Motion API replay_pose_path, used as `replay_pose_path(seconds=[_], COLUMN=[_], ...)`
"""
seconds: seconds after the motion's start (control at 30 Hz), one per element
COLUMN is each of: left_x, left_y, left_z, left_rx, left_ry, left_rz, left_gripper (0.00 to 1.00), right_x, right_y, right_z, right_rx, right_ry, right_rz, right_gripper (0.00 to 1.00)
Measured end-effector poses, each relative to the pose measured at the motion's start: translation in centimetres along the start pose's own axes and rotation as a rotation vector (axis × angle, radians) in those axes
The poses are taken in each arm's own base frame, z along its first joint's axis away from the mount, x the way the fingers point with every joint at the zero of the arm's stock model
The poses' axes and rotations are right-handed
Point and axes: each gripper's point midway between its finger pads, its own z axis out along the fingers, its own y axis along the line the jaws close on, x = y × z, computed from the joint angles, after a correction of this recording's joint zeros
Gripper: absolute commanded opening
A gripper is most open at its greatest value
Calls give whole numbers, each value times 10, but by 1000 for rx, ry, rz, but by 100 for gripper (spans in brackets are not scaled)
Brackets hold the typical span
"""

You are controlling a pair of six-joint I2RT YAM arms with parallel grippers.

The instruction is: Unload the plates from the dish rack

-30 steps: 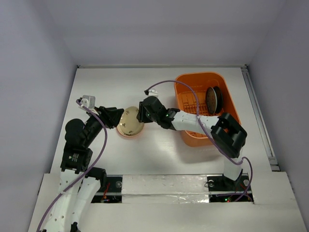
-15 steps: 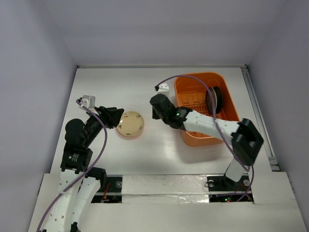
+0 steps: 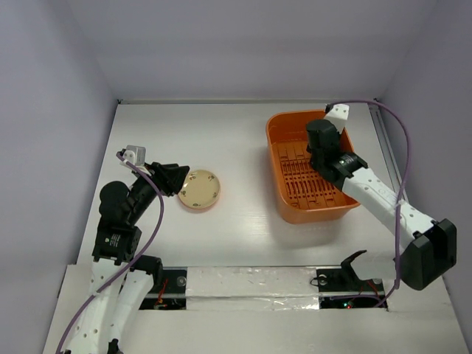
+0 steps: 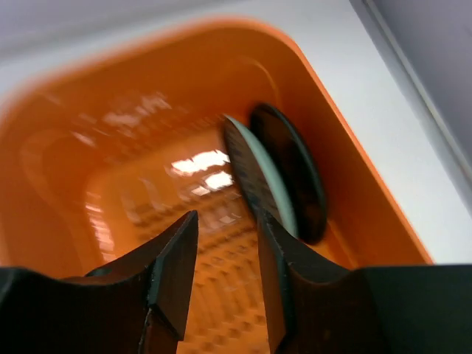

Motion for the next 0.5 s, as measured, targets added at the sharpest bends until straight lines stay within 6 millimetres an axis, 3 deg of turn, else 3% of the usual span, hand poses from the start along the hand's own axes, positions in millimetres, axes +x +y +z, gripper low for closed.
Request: replay_pose_path(seconds=[0.1, 0.27, 0.5], left_x=[0, 0, 1], left_y=[-1, 0, -1], left_z=[0, 0, 0], left_rx=[3, 3, 4], left_ry=[1, 2, 4], left_rz=[0, 0, -1], left_gripper=[41, 41, 41], right_x=[27, 47, 78], right_y=[-17, -35, -42], right_z=[15, 36, 57], right_rx=[63, 139, 177], right_ry=[69, 132, 216], right_rz=[-85, -138, -199], right_gripper=[46, 44, 39])
